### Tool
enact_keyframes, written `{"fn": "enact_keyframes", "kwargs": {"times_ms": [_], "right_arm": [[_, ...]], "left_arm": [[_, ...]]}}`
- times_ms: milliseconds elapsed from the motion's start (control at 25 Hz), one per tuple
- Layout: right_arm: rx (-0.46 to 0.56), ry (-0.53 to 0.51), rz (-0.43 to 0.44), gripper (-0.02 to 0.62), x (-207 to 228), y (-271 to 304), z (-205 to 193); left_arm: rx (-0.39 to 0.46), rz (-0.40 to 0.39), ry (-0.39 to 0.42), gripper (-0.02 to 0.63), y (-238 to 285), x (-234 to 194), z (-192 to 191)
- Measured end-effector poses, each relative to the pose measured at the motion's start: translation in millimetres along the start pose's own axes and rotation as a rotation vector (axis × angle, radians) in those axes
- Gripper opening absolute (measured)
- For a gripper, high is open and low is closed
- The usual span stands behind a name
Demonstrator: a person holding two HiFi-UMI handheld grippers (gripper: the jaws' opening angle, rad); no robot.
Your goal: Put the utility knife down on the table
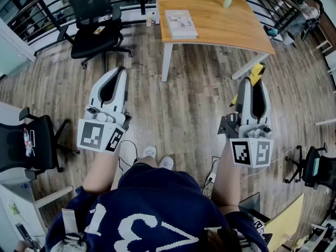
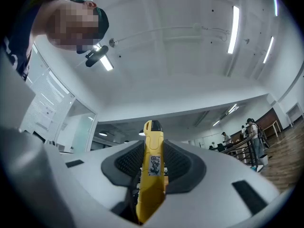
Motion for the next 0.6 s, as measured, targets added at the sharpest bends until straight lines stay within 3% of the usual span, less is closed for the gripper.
{"fn": "enact_keyframes", "kwargs": {"times_ms": [280, 600], "right_arm": [[-0.001, -0.014, 0.052, 0.138, 0, -26, 15], [0.011, 0.053, 0.065, 0.140, 15, -35, 12]], "left_arm": [[0.064, 0.035, -0.031, 0.023, -23, 27, 5], [0.041, 0.049, 0.006, 0.023, -23, 43, 0]]}}
Point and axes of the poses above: the fingertips, and each gripper's own axes: y forward along the fingers, x to its right, z out of its top, the point moved 5 cm from there along -y, backward along the fingers, and after that the axes turned 13 degrees about -y, right-handed, at the moved point
